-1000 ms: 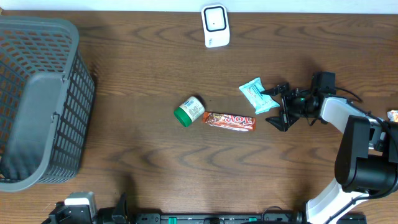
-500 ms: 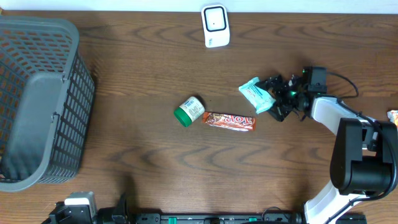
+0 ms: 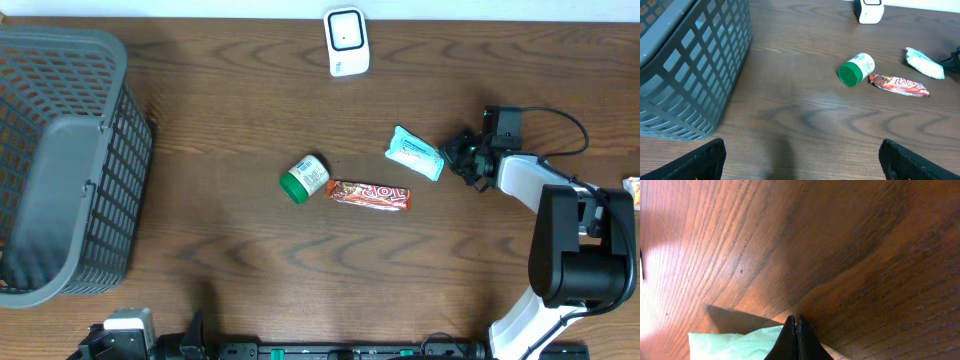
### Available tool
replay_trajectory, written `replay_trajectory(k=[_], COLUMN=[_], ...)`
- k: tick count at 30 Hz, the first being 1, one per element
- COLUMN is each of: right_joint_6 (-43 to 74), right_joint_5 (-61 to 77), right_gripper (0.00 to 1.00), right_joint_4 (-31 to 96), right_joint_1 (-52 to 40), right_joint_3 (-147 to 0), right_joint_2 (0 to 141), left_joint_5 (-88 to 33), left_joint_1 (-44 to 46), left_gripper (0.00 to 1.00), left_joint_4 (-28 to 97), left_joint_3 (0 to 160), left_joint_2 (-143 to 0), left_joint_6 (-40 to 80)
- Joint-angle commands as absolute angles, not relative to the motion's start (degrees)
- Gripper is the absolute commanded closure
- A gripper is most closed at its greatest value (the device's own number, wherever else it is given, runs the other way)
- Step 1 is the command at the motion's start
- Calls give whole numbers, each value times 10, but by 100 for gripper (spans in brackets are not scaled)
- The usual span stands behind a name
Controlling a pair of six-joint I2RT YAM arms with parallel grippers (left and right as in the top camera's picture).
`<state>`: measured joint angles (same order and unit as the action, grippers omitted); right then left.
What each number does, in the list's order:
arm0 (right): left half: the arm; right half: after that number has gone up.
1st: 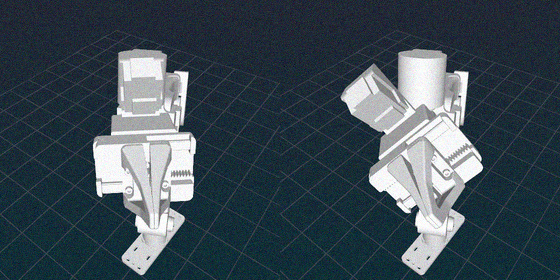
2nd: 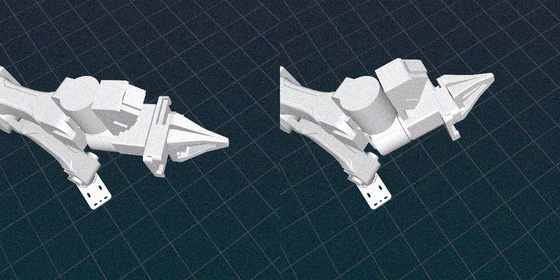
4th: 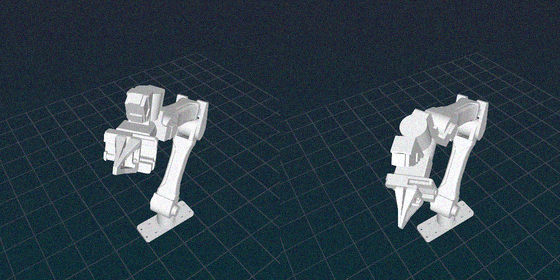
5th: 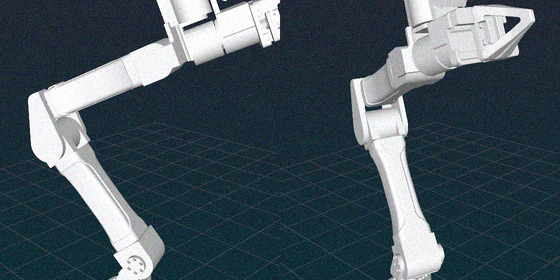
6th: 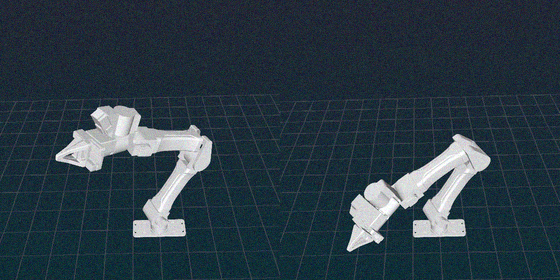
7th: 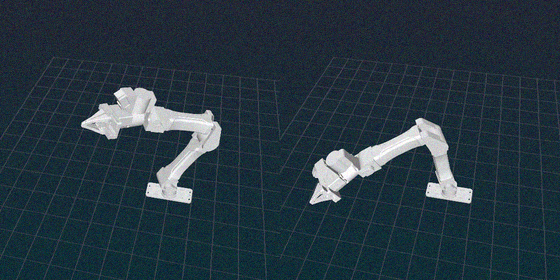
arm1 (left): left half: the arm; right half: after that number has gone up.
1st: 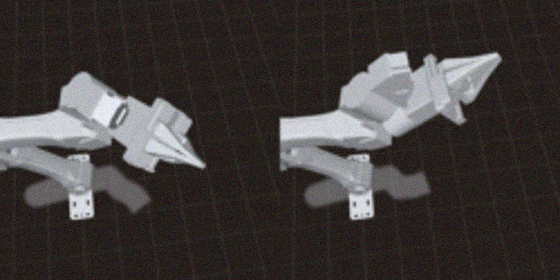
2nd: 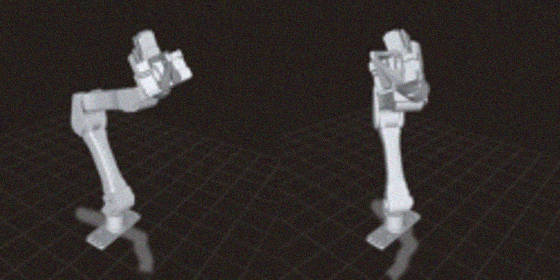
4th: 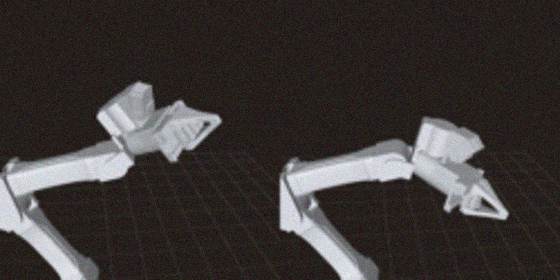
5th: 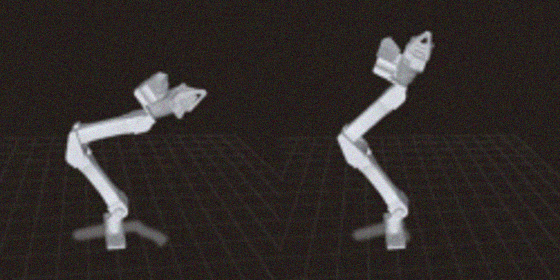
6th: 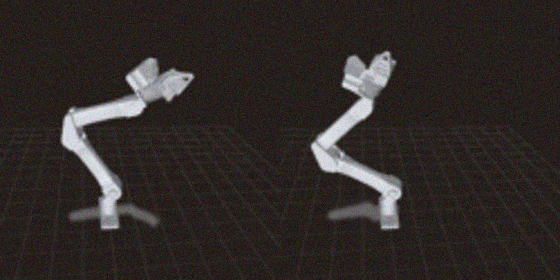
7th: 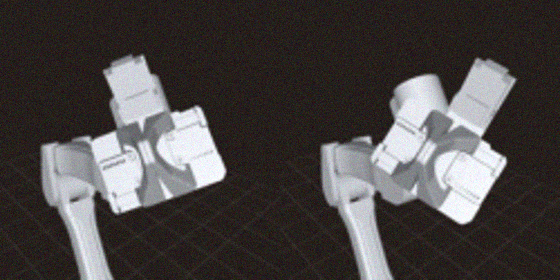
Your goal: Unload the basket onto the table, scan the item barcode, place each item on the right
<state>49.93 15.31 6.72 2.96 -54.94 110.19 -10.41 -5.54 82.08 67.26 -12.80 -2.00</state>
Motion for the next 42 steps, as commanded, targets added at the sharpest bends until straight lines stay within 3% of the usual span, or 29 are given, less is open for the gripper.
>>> replay_trajectory(k=[1,6,15,23,24,25,26,27,29,32,42], right_joint_6=[454,429,308,273,286,307,322,331,335,333,143], right_joint_5=[34,61,60,16,20,28,38,51,65,63,29], right_gripper=[99,99,99,99,88,63,25,9,1,1,1], right_joint_4=[112,137,209,267,279,295,310,328,371,404,402], right_joint_1=[33,33,31,9,7,6,6,6,6,-1,-86], right_joint_3=[-488,-492,-492,-492,-492,-492,-491,-491,-490,-490,-517], right_joint_2=[1195,1110,808,696,694,695,698,702,713,734,765], left_joint_5=[-110,-110,-110,-110,-110,-110,-110,-110,-110,-110,-110], left_joint_1=[-58,-58,-58,-58,-58,-58,-58,-58,-58,-58,-58], left_gripper=[2,2,2,2,2,2,2,2,2,2,2], left_joint_4=[820,820,820,820,820,820,820,820,820,820,820], left_joint_3=[674,674,674,674,674,674,674,674,675,674,674], left_joint_2=[-126,-126,-126,-126,-126,-126,-126,-126,-126,-126,-126], left_joint_6=[-29,-29,-29,-29,-29,-29,-29,-29,-29,-29,-29])
